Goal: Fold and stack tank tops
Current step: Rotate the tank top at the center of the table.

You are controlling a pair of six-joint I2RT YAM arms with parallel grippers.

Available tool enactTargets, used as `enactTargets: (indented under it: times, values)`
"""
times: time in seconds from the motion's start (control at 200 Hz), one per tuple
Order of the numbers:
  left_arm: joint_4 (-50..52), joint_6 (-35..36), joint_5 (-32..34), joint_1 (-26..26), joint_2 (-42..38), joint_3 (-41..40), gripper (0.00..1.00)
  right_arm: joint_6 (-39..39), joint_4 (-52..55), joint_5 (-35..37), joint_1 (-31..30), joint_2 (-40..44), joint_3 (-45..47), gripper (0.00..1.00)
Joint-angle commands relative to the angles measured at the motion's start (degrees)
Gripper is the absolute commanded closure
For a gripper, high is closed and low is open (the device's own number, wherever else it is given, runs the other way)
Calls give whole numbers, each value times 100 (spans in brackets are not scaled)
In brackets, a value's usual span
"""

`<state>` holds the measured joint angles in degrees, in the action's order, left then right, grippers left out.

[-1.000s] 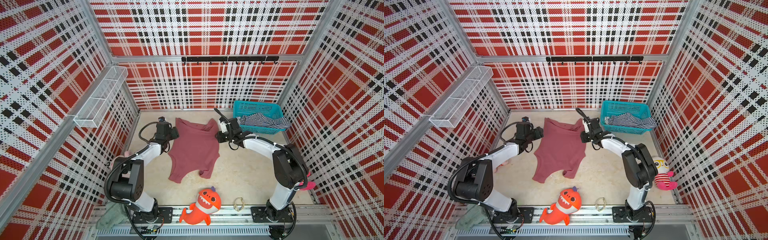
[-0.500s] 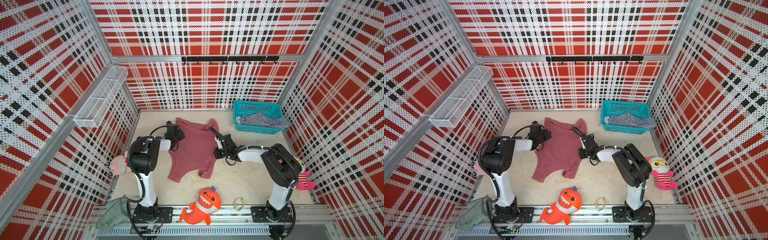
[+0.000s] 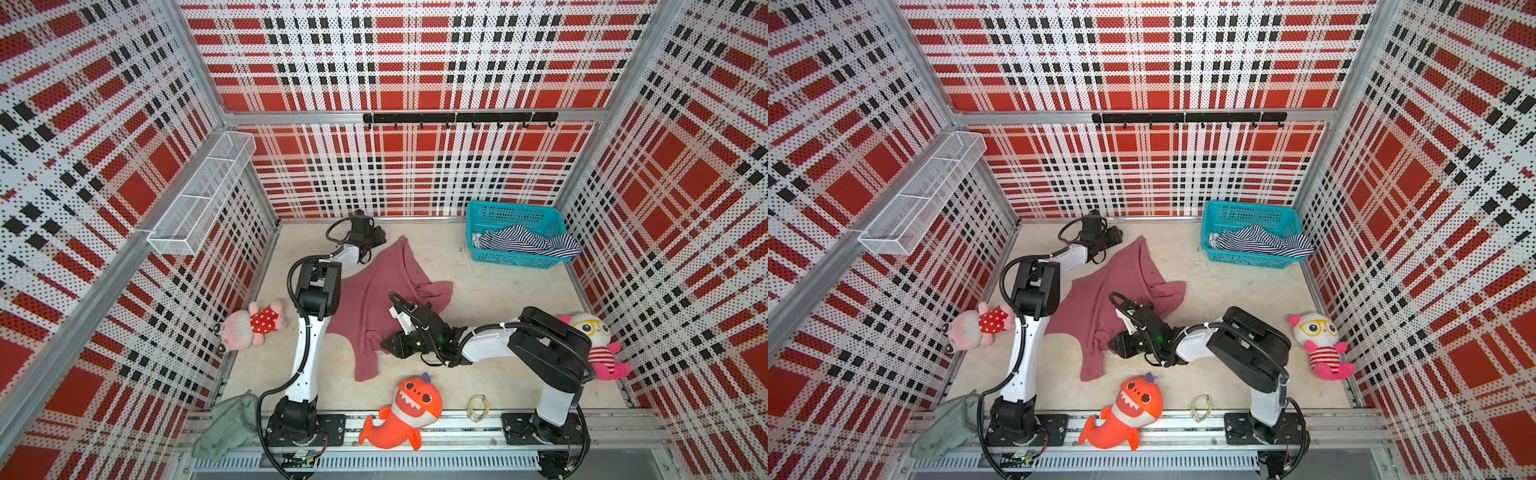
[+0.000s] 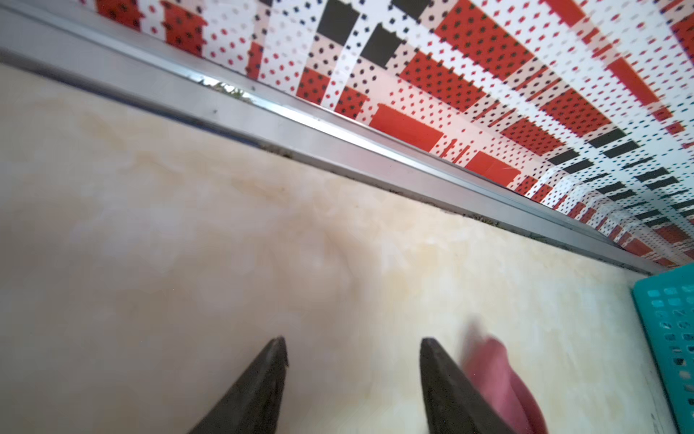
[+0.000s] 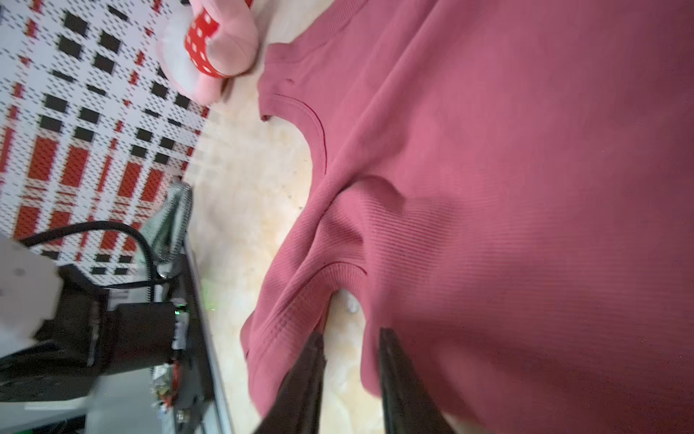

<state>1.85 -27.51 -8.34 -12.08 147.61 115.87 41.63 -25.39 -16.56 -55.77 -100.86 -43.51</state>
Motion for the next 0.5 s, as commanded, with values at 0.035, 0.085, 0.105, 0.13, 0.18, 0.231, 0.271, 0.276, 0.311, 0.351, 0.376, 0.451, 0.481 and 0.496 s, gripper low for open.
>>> enactTargets:
  times: [0.035,0.085,0.105,0.13,0.18,0.231,0.271,0.276,0.311,0.351,0.376,0.451,0.481,0.496]
  values:
    - [1316,837,-541,-135,544,793,35,-538,1161,1459,352,1546,-175,63]
    - [1450,1041,-536,-168,484,960,28,-806,2105,2089,502,1831,-362,63]
    - [1504,1116,-493,-164,418,999,25,-855,2348,2208,586,1908,-403,64]
    - [1550,1187,-411,-168,295,987,22,-899,2564,2303,714,1992,-433,65]
    - [1540,1305,-165,-164,-74,787,17,-938,2812,2318,993,2092,-437,66]
    - [1478,1406,128,-166,-560,451,16,-1048,2970,2296,1219,2114,-470,68]
    - [1462,1474,371,-164,-1010,99,15,-1253,3114,2333,1346,2056,-561,69]
    - [1465,1475,400,-164,-1074,48,15,-1271,3130,2337,1361,2046,-571,70]
    - [1416,1462,572,-164,-1508,-383,15,-1399,3194,2336,1453,1951,-644,71]
    - [1296,1399,723,-261,-2066,-972,14,-1557,3202,2288,1582,1834,-721,72]
    - [1190,1324,823,-360,-2434,-1496,14,-1639,3207,2238,1666,1724,-772,72]
    - [548,973,800,-396,-3543,-3310,17,-1950,3201,2178,1880,1422,-928,71]
    - [211,775,735,-401,-3930,-3983,18,-2085,3211,2168,1963,1296,-1001,70]
    - [30,679,695,-413,-4101,-4311,18,-2141,3215,2155,2009,1242,-1034,70]
